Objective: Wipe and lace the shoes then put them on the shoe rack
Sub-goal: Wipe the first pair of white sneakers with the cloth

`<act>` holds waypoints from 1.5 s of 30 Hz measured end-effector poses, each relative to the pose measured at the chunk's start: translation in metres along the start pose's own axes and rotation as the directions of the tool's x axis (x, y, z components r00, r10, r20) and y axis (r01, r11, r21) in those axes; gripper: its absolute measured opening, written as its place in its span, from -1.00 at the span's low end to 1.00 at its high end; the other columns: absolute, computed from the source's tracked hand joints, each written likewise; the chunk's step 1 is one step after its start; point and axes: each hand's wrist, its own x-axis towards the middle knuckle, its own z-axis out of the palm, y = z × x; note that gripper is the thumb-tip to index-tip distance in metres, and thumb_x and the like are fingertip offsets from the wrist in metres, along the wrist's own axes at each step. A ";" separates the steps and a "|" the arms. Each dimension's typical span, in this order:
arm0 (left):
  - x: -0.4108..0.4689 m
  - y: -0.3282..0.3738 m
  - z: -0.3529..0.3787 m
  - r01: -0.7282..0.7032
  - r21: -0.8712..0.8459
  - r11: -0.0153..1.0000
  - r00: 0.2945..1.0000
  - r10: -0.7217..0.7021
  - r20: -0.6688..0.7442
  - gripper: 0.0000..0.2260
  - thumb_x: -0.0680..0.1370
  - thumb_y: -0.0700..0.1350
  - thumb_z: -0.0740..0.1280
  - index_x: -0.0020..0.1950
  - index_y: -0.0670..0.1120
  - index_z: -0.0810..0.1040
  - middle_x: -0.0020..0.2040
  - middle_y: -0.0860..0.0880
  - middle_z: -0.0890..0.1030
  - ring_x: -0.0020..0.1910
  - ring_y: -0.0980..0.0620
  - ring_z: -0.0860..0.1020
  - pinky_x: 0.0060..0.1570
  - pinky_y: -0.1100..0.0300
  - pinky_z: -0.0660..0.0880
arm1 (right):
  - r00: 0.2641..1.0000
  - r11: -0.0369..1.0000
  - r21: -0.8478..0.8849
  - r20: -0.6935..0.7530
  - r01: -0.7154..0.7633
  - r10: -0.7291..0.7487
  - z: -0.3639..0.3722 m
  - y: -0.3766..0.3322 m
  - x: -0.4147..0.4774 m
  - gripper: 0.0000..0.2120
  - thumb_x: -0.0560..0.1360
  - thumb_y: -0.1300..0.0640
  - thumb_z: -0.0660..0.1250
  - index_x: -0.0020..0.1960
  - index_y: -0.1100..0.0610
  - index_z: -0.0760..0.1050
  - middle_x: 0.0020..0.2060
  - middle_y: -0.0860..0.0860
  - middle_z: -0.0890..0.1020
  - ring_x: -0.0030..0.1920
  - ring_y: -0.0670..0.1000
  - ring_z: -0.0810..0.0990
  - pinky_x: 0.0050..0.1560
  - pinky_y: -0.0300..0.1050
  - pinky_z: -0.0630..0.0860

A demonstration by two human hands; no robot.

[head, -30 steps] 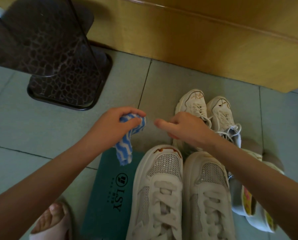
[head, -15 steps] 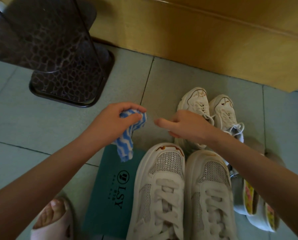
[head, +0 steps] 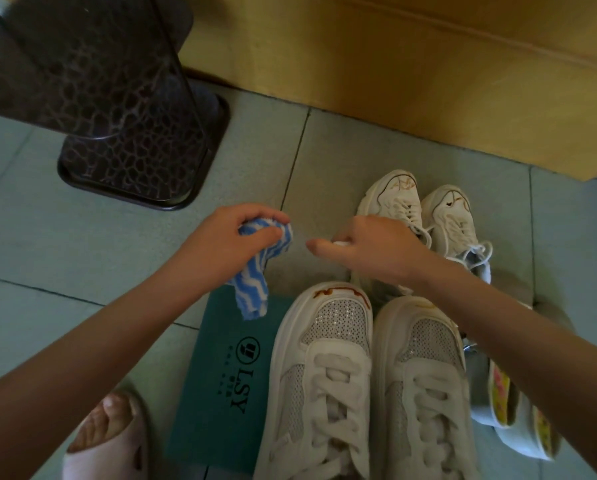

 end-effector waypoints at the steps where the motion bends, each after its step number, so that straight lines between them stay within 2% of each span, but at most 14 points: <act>1: 0.000 0.000 0.000 0.001 0.000 1.000 1.000 -0.001 0.002 -0.83 0.53 -0.14 0.31 0.04 0.08 0.59 0.07 0.07 0.59 0.01 0.24 0.51 -0.03 0.46 0.37 | 1.000 1.000 0.009 -0.003 -0.006 0.006 -0.002 0.001 -0.001 -0.47 0.50 -0.30 0.08 -0.45 0.06 0.22 -0.54 -0.03 0.23 -0.51 -0.04 0.20 -0.46 -0.18 0.13; 5: 0.001 0.002 0.001 0.001 -0.010 1.000 1.000 -0.001 0.005 -0.83 0.53 -0.14 0.30 0.04 0.08 0.59 0.06 0.07 0.59 -0.03 0.31 0.49 -0.14 0.52 0.36 | 0.997 0.996 0.066 -0.038 -0.061 0.063 -0.010 0.010 -0.011 -0.50 0.51 -0.20 0.15 -0.48 0.07 0.21 -0.56 -0.03 0.22 -0.50 -0.03 0.19 -0.45 -0.18 0.13; 9: 0.001 0.005 0.003 -0.015 -0.025 1.000 1.000 0.015 0.014 -0.83 0.53 -0.15 0.30 0.02 0.10 0.58 0.06 0.04 0.61 -0.01 0.27 0.52 -0.18 0.57 0.39 | 0.980 0.990 0.083 -0.155 -0.117 0.129 -0.006 0.021 -0.022 -0.55 0.48 -0.14 0.17 -0.46 0.11 0.28 -0.57 0.01 0.28 -0.51 0.00 0.25 -0.43 -0.16 0.19; 17: 0.001 0.010 0.009 0.002 -0.023 1.000 1.000 -0.002 0.013 -0.82 0.54 -0.12 0.29 0.07 0.10 0.59 0.06 0.02 0.61 -0.04 0.22 0.55 -0.19 0.44 0.46 | 0.960 0.972 0.160 -0.193 -0.173 0.203 -0.001 0.032 -0.037 -0.45 0.46 -0.27 0.11 -0.52 0.11 0.28 -0.59 0.01 0.36 -0.52 0.00 0.36 -0.38 -0.07 0.33; 23: 0.002 0.015 0.009 -0.005 -0.049 0.999 1.000 0.005 0.007 -0.82 0.54 -0.13 0.29 0.07 0.09 0.59 0.06 0.03 0.61 -0.02 0.18 0.56 -0.16 0.38 0.47 | 0.934 0.970 0.129 -0.270 -0.206 0.235 0.001 0.033 -0.046 -0.49 0.47 -0.13 0.18 -0.54 0.12 0.19 -0.60 0.00 0.27 -0.51 0.01 0.30 -0.41 -0.15 0.19; 26: 0.002 0.017 0.009 -0.021 -0.057 0.998 1.000 0.022 0.009 -0.82 0.54 -0.15 0.29 0.05 0.10 0.59 0.08 0.03 0.61 0.01 0.12 0.58 -0.09 0.30 0.50 | 0.934 0.963 0.208 -0.277 -0.171 0.225 0.003 0.032 -0.044 -0.48 0.50 -0.17 0.15 -0.52 0.10 0.25 -0.56 0.06 0.37 -0.50 0.04 0.35 -0.38 -0.11 0.28; 28: 0.002 0.018 0.008 -0.028 -0.055 0.998 0.999 0.029 0.014 -0.82 0.54 -0.14 0.29 0.04 0.12 0.59 0.06 0.05 0.61 -0.01 0.15 0.58 -0.13 0.35 0.51 | 0.932 0.948 0.273 -0.272 -0.162 0.238 0.003 0.034 -0.046 -0.44 0.51 -0.24 0.11 -0.48 0.14 0.35 -0.52 0.11 0.48 -0.47 0.07 0.44 -0.34 -0.05 0.40; 29: 0.001 0.018 0.008 -0.031 -0.061 0.998 0.999 0.032 0.015 -0.82 0.54 -0.14 0.29 0.04 0.12 0.59 0.06 0.07 0.61 -0.02 0.18 0.58 -0.15 0.38 0.51 | 0.927 0.937 0.305 -0.273 -0.169 0.256 0.000 0.035 -0.048 -0.41 0.50 -0.28 0.10 -0.47 0.16 0.38 -0.54 0.07 0.50 -0.48 0.03 0.46 -0.33 -0.03 0.42; 31: 0.001 0.021 0.008 -0.044 -0.077 0.996 0.999 0.045 0.012 -0.81 0.54 -0.15 0.29 0.02 0.13 0.59 0.06 0.12 0.61 -0.02 0.22 0.58 -0.13 0.42 0.50 | 0.916 0.900 0.396 -0.263 -0.184 0.303 -0.006 0.041 -0.056 -0.40 0.50 -0.28 0.11 -0.51 0.13 0.36 -0.62 -0.05 0.46 -0.56 -0.13 0.38 -0.41 -0.14 0.33; 34: 0.003 0.031 0.009 -0.064 -0.095 0.993 0.998 0.064 0.003 -0.81 0.54 -0.17 0.29 0.04 0.09 0.60 0.05 0.16 0.60 -0.08 0.30 0.57 -0.13 0.43 0.49 | 0.903 0.844 0.488 -0.225 -0.222 0.367 -0.015 0.053 -0.072 -0.44 0.53 -0.21 0.16 -0.54 0.07 0.26 -0.69 -0.09 0.33 -0.64 -0.14 0.27 -0.40 -0.21 0.21; 36: 0.005 0.039 0.010 -0.078 -0.098 0.992 0.997 0.078 -0.001 -0.81 0.54 -0.18 0.29 0.06 0.06 0.60 0.05 0.08 0.62 -0.07 0.23 0.58 -0.15 0.38 0.51 | 0.894 0.842 0.470 -0.208 -0.264 0.397 -0.016 0.063 -0.083 -0.44 0.52 -0.20 0.16 -0.54 0.08 0.24 -0.66 -0.07 0.31 -0.63 -0.14 0.21 -0.39 -0.20 0.21; 39: 0.008 0.048 0.011 -0.104 -0.108 0.989 0.995 0.104 -0.006 -0.79 0.53 -0.19 0.29 0.05 0.09 0.60 0.07 -0.04 0.62 0.03 0.00 0.59 -0.08 0.24 0.52 | 0.887 0.860 0.386 -0.180 -0.333 0.424 -0.011 0.074 -0.095 -0.47 0.52 -0.17 0.17 -0.51 0.11 0.24 -0.59 0.02 0.30 -0.58 -0.07 0.21 -0.40 -0.18 0.22; 43: 0.009 0.054 0.012 -0.119 -0.117 0.986 0.993 0.120 0.007 -0.79 0.53 -0.18 0.30 0.04 0.12 0.59 0.07 -0.05 0.63 0.03 -0.02 0.60 -0.03 0.12 0.56 | 0.901 0.894 0.283 -0.164 -0.348 0.402 -0.004 0.074 -0.093 -0.50 0.49 -0.12 0.16 -0.54 0.09 0.21 -0.60 0.01 0.29 -0.53 -0.03 0.25 -0.41 -0.18 0.23; 45: 0.009 0.054 0.013 -0.119 -0.114 0.986 0.992 0.122 0.017 -0.79 0.53 -0.18 0.30 0.05 0.11 0.59 0.07 -0.04 0.63 0.02 0.00 0.61 -0.05 0.15 0.56 | 0.906 0.906 0.260 -0.176 -0.333 0.384 -0.004 0.071 -0.087 -0.50 0.50 -0.11 0.15 -0.54 0.09 0.21 -0.59 0.01 0.30 -0.50 0.00 0.29 -0.39 -0.16 0.25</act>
